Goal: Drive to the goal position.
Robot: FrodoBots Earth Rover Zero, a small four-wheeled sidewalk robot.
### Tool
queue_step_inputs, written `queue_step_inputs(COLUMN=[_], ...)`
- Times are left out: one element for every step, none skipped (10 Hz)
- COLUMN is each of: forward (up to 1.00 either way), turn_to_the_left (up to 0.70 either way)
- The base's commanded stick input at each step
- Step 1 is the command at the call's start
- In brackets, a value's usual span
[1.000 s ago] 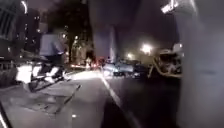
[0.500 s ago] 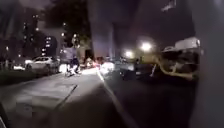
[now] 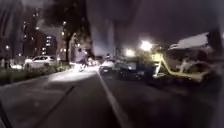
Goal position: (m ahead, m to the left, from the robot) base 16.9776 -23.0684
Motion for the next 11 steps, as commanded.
queue_step_inputs(forward=[0.45,0.45,0.45,0.45,0.45,0.45,0.45,0.45,0.45,0.45,0.45], turn_to_the_left=[0.0,0.0,0.0,0.0,0.0,0.0,0.0,0.0,0.0,0.0,0.0])
